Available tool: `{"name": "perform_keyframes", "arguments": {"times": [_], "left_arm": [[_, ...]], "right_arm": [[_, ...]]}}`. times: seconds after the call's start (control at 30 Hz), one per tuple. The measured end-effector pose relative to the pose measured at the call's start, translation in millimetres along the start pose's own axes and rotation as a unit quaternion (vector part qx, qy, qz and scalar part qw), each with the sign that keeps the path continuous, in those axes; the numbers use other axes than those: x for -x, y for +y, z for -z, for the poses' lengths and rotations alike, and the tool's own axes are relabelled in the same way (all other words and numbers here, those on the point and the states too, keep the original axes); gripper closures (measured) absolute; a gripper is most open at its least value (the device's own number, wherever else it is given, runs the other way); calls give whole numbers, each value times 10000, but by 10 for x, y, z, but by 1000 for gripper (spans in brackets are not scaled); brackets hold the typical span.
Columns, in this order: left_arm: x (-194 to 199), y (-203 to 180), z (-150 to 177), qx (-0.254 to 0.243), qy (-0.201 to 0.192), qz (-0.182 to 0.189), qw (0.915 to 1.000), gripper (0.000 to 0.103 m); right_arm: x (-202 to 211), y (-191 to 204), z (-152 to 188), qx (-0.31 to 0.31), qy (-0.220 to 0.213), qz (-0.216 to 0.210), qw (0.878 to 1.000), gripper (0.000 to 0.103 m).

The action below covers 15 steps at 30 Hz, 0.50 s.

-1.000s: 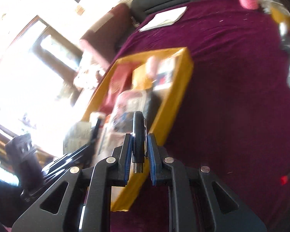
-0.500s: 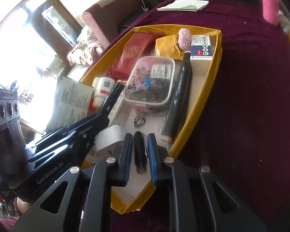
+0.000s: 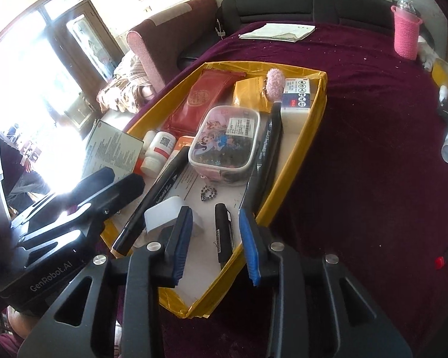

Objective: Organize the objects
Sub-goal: 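Move both grippers back over the table toward the remaining items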

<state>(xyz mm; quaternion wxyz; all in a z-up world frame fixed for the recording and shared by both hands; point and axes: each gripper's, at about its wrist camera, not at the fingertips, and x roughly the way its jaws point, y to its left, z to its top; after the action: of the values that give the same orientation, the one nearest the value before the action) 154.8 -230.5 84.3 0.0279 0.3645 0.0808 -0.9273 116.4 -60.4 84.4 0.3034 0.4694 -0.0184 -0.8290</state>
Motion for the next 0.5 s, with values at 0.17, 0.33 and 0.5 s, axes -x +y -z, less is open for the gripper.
{"name": "perform_keyframes", "arguments": {"times": [0.17,0.33,0.5], "left_arm": [[77,-52,1,-113,-117,-289,9994,52],[177,-114,0,-210,-342,-775,9962,45],[354,-203,-23,-310,-839,-1481,9849,19]], "right_arm": [[109,-42,86,6,-95,38,9999,73],[203,-72,133,6,-203,71,9998,73],[333,-97,180,61,-406,203,9989,73]]}}
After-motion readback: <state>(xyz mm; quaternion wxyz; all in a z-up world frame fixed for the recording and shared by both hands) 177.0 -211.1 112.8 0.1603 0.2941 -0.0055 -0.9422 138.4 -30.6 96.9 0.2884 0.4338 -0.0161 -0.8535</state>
